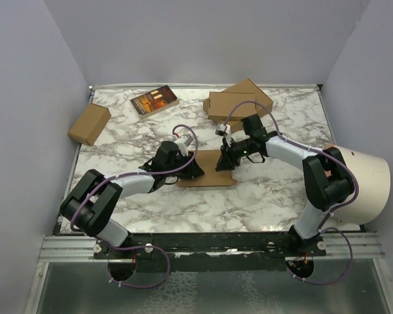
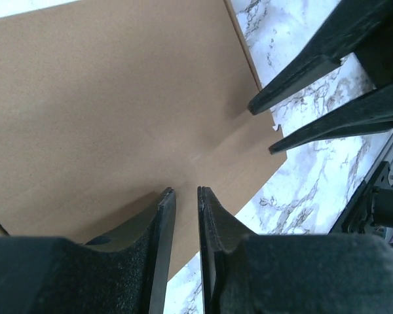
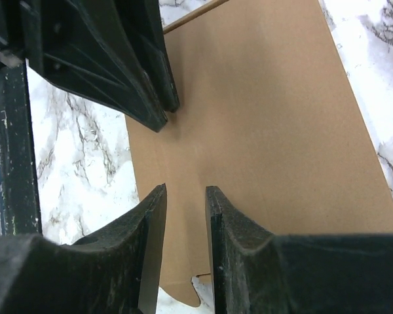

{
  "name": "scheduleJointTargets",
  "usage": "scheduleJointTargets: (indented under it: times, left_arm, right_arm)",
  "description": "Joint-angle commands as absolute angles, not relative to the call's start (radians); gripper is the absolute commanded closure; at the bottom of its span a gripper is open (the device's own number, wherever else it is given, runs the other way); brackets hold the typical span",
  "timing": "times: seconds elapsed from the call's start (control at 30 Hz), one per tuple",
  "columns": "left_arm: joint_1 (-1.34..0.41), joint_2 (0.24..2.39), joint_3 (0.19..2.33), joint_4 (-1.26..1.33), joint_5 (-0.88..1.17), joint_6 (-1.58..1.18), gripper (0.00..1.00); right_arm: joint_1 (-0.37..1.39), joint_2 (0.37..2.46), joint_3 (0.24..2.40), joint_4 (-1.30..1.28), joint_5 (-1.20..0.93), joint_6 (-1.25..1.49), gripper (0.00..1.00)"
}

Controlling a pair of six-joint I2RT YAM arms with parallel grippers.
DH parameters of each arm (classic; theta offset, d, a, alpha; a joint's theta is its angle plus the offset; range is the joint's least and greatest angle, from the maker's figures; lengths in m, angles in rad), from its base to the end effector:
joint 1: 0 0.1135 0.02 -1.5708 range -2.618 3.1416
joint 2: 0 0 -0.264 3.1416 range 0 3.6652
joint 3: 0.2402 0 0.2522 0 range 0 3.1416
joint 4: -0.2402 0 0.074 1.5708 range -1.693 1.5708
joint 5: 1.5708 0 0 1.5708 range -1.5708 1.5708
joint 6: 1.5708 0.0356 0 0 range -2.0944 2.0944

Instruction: Fold the paper box

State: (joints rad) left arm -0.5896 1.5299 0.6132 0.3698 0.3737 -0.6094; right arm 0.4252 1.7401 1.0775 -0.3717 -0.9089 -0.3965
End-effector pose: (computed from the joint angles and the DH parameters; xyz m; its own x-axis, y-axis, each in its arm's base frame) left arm 0.2399 -0.1762 0.1637 -0.7991 -0.1065 -0.5917 0.3896 0.6578 -0.6446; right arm 0.3014 0.1673 0.1879 -0.4825 -0.4790 -0.7333 -0.8750 0.2261 0.4280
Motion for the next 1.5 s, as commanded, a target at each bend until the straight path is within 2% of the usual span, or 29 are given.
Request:
scheduleJointTargets:
  times: [0.0, 0.2, 0.3, 0.37, 0.5, 0.57, 0.67, 0.93, 1.1, 1.47]
  left_arm:
    - [-0.591, 1.445, 0.636, 0.345, 0.343, -0.593, 0.76]
    - [-0.575, 1.299, 0.566, 0.337, 0.270, -0.567, 0.71]
    - [-0.562, 1.209, 0.509, 0.330, 0.189, -0.543, 0.62]
    - [-0.558, 1.143, 0.460, 0.338, 0.117, -0.540, 0.51]
    - [-0.552, 1.021, 0.357, 0.386, -0.013, -0.562, 0.17]
    - [-0.540, 0.980, 0.312, 0.418, -0.021, -0.581, 0.10]
    - [-0.524, 0.960, 0.277, 0.448, 0.011, -0.602, 0.10]
    - [-0.480, 1.022, 0.268, 0.504, 0.112, -0.654, 0.11]
    - [-0.451, 1.058, 0.259, 0.552, 0.174, -0.682, 0.11]
    - [-0.411, 1.106, 0.234, 0.639, 0.239, -0.742, 0.12]
  right_arm:
    - [0.423, 1.783, 1.107, -0.376, -0.911, -0.378, 0.70]
    - [0.392, 1.764, 1.096, -0.368, -0.945, -0.370, 0.70]
    - [0.358, 1.720, 1.080, -0.346, -0.976, -0.354, 0.68]
    - [0.329, 1.684, 1.052, -0.298, -0.972, -0.313, 0.63]
    - [0.272, 1.645, 0.965, -0.145, -0.900, -0.139, 0.44]
    - [0.257, 1.661, 0.947, -0.096, -0.830, -0.035, 0.39]
    - [0.236, 1.710, 0.956, -0.092, -0.782, 0.053, 0.39]
    - [0.199, 1.813, 0.951, -0.078, -0.836, 0.143, 0.47]
    - [0.188, 1.866, 0.955, -0.065, -0.925, 0.178, 0.59]
    - [0.132, 1.946, 0.966, -0.086, -0.992, 0.202, 0.76]
